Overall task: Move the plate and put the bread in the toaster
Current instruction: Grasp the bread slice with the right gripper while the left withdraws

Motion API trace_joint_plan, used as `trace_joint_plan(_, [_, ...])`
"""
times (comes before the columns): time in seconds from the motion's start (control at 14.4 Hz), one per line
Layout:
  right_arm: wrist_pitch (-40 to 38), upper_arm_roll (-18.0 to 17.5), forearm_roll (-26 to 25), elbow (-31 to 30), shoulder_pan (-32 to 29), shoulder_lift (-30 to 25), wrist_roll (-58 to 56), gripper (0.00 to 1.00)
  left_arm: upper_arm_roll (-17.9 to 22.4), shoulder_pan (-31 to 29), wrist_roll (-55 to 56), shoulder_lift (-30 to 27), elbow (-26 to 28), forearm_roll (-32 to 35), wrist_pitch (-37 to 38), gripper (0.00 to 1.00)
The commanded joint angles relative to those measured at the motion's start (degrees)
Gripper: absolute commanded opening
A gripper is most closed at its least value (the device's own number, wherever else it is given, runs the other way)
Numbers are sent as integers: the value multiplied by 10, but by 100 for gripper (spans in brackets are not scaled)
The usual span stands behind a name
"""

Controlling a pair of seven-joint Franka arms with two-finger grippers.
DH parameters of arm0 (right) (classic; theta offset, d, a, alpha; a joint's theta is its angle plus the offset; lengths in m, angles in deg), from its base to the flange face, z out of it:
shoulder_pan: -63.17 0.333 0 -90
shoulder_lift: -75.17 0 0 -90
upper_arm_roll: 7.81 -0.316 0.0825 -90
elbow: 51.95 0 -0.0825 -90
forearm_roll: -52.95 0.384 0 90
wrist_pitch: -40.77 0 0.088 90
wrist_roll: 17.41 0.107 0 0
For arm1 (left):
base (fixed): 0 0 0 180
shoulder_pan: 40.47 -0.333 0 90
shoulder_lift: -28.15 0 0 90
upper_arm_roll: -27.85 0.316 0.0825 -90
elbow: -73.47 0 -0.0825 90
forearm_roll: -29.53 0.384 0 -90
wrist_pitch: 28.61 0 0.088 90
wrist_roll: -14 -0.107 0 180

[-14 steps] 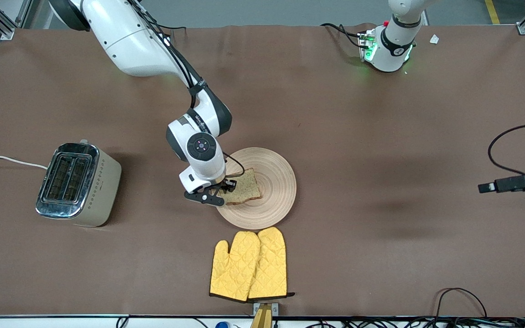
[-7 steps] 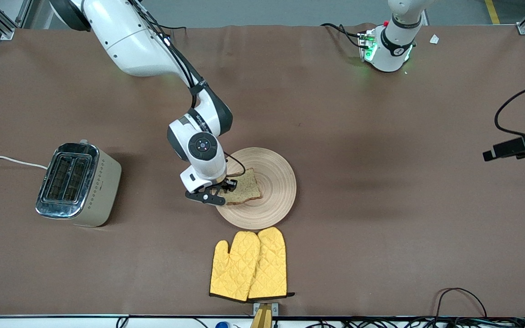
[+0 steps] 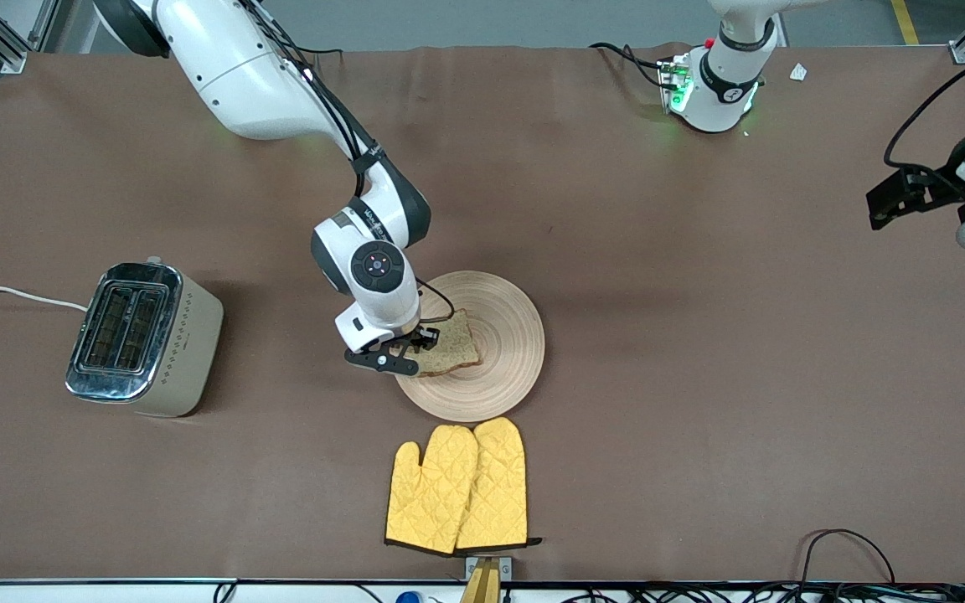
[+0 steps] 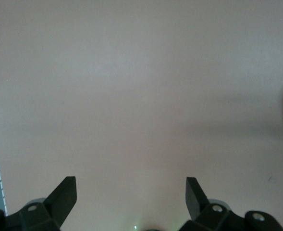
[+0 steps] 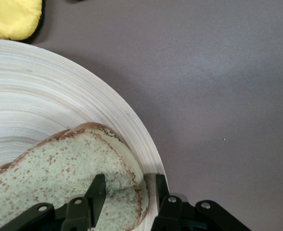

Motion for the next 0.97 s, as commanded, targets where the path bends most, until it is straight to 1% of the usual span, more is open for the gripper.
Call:
trace_joint_plan(0.0, [-1,0,-16,6,3,5,17,46,82,64,-5,-60,69,-37,12,100])
trace_joint_plan(0.14, [-1,1,-16,6,3,6,18,44,111,88,-3,-90,97,-74,8,100])
trace_joint_plan(0.21, [-1,0,-16,6,3,6,17,42,126,103,-3,-104,115,-82,4,100])
trace_joint_plan(0.28, [-1,0,-16,6,3,7,18,39,131,116,-2,-121,138,-83,-9,100])
trace_joint_plan(0.48, [0,0,-16,6,3,7,18,26,126,121,0,-158,188,-84,-52,100])
trace_joint_plan(0.69, [0,1,-16,6,3,8,18,8,120,121,-4,-160,194,-84,-71,100])
trace_joint_plan(0.76, [0,0,-16,6,3,8,18,4,121,118,-11,-158,205,-84,-91,100])
trace_joint_plan(0.83, [1,0,-16,6,3,8,18,3,120,117,-11,-159,215,-85,-112,100])
trace_joint_plan(0.9, [1,0,-16,6,3,8,18,3,120,117,-11,-153,214,-86,-114,100])
